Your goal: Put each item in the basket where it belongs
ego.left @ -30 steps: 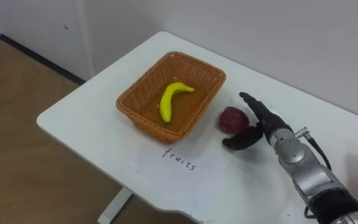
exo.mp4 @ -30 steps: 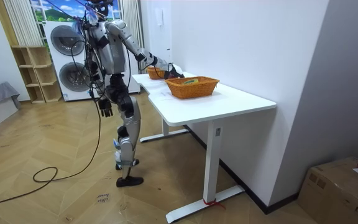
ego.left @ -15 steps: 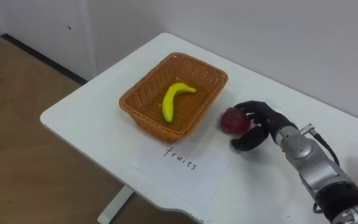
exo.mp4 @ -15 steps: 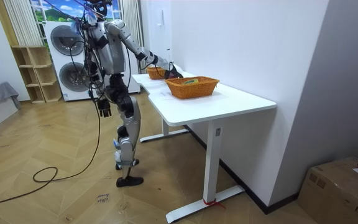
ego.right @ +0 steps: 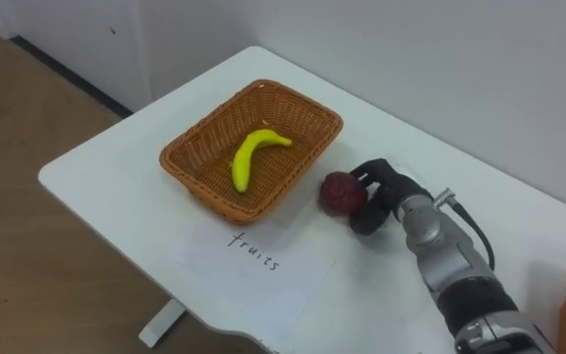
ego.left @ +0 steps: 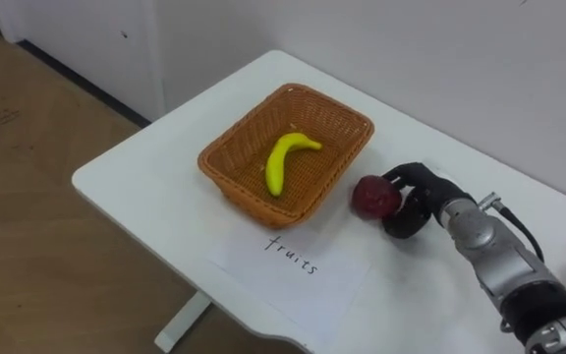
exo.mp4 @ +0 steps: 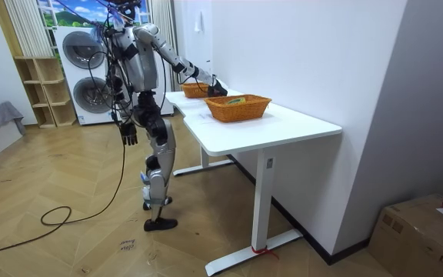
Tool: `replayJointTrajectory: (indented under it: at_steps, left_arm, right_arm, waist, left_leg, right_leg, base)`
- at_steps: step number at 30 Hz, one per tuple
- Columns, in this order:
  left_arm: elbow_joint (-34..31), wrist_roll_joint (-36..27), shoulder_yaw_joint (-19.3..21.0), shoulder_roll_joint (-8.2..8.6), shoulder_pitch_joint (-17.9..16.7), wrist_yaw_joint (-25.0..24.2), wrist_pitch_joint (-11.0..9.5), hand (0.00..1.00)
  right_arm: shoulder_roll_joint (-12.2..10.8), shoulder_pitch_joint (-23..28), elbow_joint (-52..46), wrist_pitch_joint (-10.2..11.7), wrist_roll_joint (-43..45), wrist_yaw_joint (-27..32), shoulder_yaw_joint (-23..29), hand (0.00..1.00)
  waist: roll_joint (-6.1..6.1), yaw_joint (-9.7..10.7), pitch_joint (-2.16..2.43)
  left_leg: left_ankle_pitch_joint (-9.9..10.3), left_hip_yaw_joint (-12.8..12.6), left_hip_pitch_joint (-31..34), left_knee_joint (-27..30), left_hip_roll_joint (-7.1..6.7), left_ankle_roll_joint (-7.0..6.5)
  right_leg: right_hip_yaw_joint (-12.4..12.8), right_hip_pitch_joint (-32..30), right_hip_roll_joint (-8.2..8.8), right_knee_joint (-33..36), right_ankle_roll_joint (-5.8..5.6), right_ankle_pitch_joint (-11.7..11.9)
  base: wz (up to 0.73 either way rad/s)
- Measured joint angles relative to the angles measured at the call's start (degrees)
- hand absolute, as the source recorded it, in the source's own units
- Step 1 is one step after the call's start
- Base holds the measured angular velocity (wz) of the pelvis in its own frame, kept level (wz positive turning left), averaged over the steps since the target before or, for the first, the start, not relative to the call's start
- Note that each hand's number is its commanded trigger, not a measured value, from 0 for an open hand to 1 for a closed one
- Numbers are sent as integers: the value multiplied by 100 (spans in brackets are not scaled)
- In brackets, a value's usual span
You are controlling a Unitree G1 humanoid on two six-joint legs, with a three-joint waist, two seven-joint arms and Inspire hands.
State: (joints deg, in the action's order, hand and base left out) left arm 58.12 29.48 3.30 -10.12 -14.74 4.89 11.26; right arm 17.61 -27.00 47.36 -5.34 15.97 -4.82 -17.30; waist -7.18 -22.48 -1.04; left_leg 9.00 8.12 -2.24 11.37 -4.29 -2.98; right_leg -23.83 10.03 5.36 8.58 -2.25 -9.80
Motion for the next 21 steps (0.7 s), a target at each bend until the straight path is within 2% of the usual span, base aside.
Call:
replayJointTrajectory:
  at_steps: [9,21]
  left_arm:
    - [32,-7,-4,0,11,-10,5,0]
    - [42,-21,-14,2,12,211,-40,0]
  right_arm:
    - [-63,2,19,-82,-17,-5,-37,100]
    - [-25,0,150,-7,-677,-18,-45,100]
  waist:
    - [2,7,0]
    - [7,54,0]
  left_leg:
    - [3,-4,20,5,-2,0]
    - [3,-34,2,1,2,-1]
  right_leg:
    - [14,1,-1,1,0,0]
    - [46,4,-2,-3,0,0]
  base:
    - [0]
    - [0]
